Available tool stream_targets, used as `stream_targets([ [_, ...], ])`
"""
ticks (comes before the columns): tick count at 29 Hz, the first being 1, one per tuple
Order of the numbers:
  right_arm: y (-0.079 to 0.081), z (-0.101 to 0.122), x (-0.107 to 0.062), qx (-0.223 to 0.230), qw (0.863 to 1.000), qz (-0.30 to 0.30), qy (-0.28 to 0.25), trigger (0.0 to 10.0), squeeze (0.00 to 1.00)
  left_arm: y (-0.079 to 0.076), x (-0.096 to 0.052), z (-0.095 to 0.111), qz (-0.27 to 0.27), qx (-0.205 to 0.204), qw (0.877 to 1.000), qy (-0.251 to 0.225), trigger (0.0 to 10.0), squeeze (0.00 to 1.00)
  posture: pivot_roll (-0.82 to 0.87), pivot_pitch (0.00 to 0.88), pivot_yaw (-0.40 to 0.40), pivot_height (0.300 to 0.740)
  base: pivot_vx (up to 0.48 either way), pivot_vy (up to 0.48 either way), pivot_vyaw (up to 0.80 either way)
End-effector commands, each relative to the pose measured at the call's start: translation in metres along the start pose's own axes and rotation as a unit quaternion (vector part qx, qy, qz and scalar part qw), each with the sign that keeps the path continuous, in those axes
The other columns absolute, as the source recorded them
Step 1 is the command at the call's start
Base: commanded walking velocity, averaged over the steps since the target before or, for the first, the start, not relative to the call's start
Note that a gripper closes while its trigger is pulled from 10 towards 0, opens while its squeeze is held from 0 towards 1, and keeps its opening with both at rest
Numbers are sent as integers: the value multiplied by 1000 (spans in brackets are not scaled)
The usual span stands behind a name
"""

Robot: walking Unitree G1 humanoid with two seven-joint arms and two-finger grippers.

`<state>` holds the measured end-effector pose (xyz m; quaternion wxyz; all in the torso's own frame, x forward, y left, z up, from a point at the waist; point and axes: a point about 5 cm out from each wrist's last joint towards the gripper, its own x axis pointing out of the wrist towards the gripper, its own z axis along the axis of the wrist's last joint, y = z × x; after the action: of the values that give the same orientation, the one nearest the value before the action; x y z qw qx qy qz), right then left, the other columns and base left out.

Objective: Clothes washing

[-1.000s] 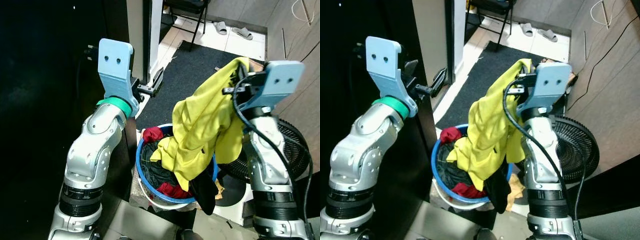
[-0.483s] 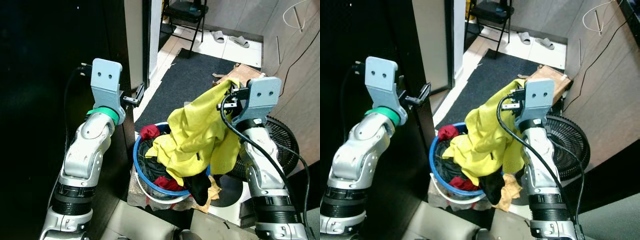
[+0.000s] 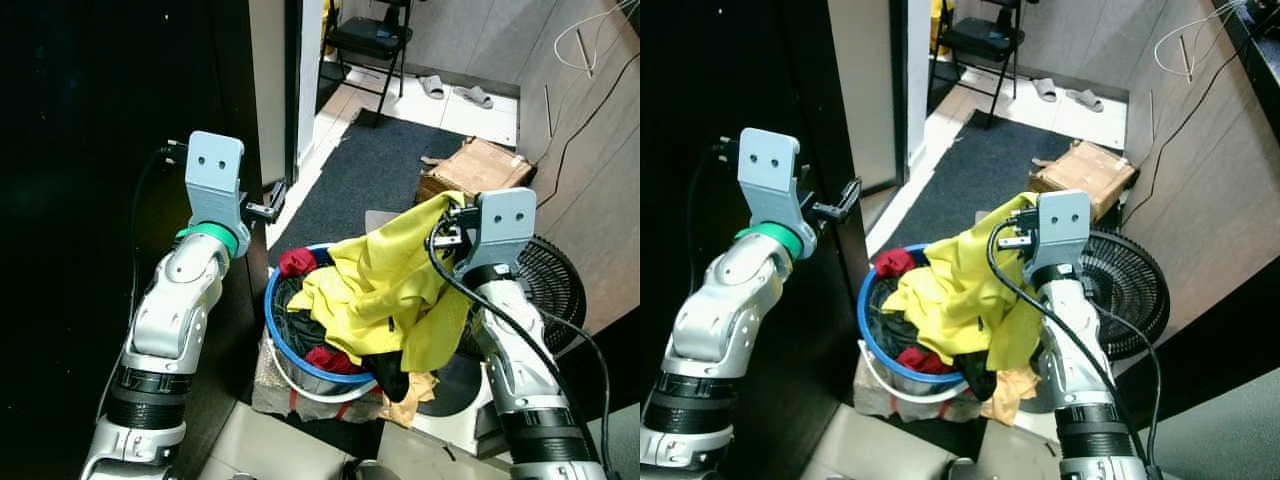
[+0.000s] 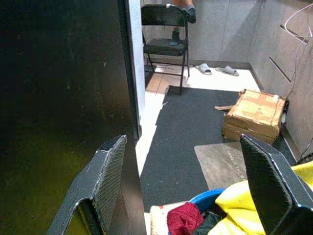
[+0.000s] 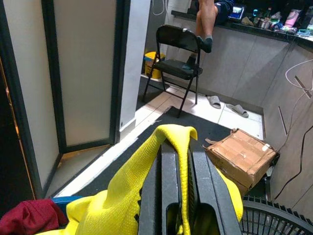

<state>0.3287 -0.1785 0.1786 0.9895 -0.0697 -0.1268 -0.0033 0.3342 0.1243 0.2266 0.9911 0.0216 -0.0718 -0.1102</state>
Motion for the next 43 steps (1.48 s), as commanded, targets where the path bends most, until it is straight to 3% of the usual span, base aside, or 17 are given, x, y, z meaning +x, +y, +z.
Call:
stream_targets([
  [1, -5, 2, -1, -1, 1000, -11, -9, 10000, 16, -3, 0, -3, -2, 2, 1000, 3, 10000, 0, -19, 62, -21, 740, 0, 0, -444],
  [23, -13, 6, 5, 69, 994, -78, -11, 10000, 39, -1, 3, 11, -7, 5, 1000, -15, 10000, 0, 3, 82, 6, 740, 0, 0, -800],
  [37, -17, 22, 11, 109, 988, -106, -37, 10000, 39, 2, 3, 21, -8, 14, 999, -29, 10000, 0, 10, 83, 13, 740, 0, 0, -800],
  [41, -18, 54, 17, 152, 977, -92, -115, 10000, 35, 7, 2, 43, -14, 53, 995, -80, 10000, 0, 16, 80, 17, 740, 0, 0, -800],
  [43, -18, 73, 20, 146, 974, -83, -153, 10000, 35, 12, 1, 58, -19, 58, 992, -108, 10000, 0, 17, 74, 20, 740, 0, 0, -800],
])
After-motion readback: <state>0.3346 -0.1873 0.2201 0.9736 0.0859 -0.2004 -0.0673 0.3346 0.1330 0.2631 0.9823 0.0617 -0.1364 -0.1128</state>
